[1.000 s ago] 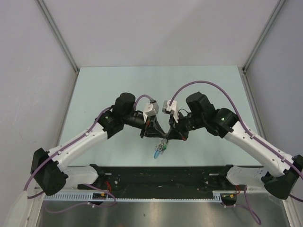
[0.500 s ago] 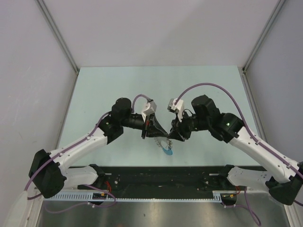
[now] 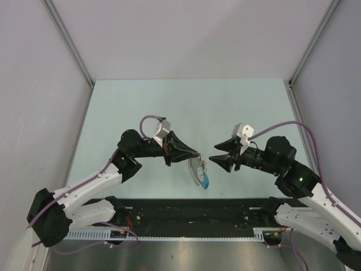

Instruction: Remove the keys from the keyring

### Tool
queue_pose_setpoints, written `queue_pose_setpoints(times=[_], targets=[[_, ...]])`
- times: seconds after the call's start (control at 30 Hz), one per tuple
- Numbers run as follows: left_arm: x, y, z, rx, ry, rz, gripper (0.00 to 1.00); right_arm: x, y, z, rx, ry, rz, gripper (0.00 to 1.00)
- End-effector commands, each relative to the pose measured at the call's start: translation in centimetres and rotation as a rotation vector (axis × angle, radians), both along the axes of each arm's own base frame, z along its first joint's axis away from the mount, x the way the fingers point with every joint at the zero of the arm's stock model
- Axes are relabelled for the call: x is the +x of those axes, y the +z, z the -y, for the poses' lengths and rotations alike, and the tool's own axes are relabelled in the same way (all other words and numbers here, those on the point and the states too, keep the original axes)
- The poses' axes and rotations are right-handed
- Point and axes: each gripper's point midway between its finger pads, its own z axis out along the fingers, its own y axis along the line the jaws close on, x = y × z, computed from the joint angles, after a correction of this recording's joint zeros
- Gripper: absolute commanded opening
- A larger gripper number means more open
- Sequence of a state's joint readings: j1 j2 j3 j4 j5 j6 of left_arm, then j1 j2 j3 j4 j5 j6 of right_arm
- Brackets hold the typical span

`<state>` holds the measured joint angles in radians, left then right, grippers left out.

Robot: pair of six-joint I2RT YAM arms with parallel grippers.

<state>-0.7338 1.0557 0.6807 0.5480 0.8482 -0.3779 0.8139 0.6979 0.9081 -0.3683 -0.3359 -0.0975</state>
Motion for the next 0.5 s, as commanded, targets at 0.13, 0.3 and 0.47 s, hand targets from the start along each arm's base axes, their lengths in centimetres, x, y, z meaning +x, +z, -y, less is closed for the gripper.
queue_pose_setpoints(times=[0.13,0.3,0.47], targets=[[-0.8,5.8,-1.9,-0.288,0.075,0.147,0.00,-0.1,1.9,-1.4,0.152,0.051,0.072,0.50],[0.0,6.6,-2.7,-0.370,0.137,0.132,0.00,-1.1,1.1,-3.1,0.174,0.129,0.007,0.49],[-0.1,8.3,-4.0,-0.504,0.127,0.100,0.01,-0.7,1.4,-3.6,0.187,0.096,0.029,0.49]])
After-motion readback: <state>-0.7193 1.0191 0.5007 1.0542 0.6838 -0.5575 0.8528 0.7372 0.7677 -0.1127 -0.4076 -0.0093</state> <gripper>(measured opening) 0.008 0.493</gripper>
